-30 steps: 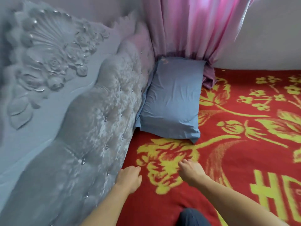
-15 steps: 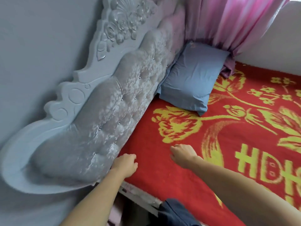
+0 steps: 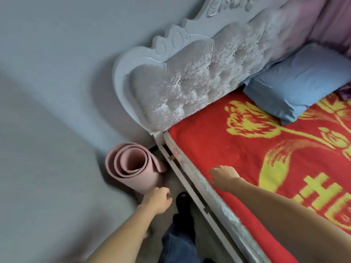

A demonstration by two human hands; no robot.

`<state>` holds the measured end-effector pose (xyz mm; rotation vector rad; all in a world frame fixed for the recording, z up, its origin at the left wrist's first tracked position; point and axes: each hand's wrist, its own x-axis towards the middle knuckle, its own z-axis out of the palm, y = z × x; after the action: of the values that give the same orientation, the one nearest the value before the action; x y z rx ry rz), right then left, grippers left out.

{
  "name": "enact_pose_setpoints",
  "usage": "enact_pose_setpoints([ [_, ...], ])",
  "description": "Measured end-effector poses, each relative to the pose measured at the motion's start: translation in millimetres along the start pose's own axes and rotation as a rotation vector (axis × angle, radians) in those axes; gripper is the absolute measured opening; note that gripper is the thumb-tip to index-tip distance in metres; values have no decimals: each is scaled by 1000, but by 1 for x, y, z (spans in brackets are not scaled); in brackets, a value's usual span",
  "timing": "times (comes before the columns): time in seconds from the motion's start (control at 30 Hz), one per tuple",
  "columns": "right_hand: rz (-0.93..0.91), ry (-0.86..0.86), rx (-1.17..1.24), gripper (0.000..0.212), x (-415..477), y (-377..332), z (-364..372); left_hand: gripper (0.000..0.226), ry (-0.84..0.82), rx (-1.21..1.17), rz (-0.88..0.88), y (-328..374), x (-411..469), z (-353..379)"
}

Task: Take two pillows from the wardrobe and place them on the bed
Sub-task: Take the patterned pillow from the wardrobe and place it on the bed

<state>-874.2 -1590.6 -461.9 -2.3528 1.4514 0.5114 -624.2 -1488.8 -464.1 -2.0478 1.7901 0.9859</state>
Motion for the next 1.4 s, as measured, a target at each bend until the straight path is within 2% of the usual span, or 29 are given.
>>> enact_pose_setpoints([
  [0.13,-130,-63,-84,24,-46,-65,14,36,-7,-123,-122,-37,-101,52],
  [0.33,-330,-86,-209,25,-95,-195,16,32,128,-255,-316,-120,-231,95],
  [0.57,-452,-31,-228,30,-144,-352,50,31,198,-336,-392,-245,-351,145],
  [0.8,-507,-113,-258,33,-194,-517,129,36,162,-333,-531,-395,-462,196],
  [0.9,-541,-160,-268,36,-208,-570,155,34,81,-332,-583,-437,-494,218],
  [1.17,-520,-290,-342,36,-183,-632,215,34,-4,-417,-567,-499,-485,264],
  [1.4,-442,-224,-341,31,-76,-665,314,31,48,-381,-536,-591,-362,329],
])
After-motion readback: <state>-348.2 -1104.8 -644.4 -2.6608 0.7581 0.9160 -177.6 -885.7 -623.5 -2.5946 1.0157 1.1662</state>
